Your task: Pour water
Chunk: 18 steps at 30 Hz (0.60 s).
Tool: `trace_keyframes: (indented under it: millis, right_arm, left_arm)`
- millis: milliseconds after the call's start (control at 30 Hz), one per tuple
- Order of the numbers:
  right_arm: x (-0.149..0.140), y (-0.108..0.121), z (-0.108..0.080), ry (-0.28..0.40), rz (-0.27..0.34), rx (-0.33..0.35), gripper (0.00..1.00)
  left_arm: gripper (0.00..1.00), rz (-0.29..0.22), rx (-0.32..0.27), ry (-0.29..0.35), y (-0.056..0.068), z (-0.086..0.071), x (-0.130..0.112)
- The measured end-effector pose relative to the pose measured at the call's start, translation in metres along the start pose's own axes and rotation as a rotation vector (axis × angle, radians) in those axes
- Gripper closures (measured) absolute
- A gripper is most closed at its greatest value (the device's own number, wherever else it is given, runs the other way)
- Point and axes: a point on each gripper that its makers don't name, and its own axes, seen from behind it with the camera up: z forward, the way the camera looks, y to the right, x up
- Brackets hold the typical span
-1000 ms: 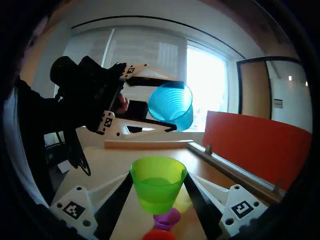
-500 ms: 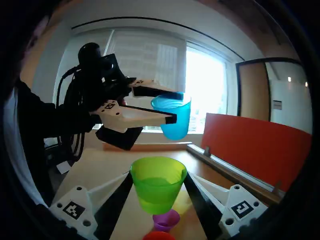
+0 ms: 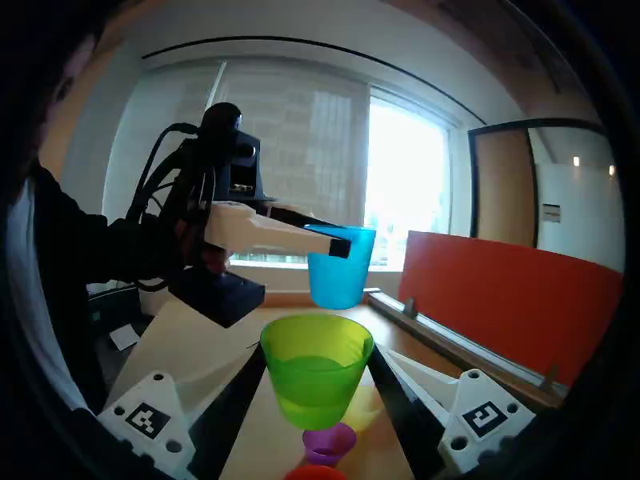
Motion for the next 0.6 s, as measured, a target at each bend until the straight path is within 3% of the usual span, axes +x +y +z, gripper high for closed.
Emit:
trace_keyframes:
  millis: [600]
  right_arm:
    - [0.0069, -0.0046, -0.0066, 0.009, 0.01, -0.002, 0.09]
  left_arm:
    - [0.11, -0.014, -0.025, 0.029, 0.0067, -0.0079, 0.0083]
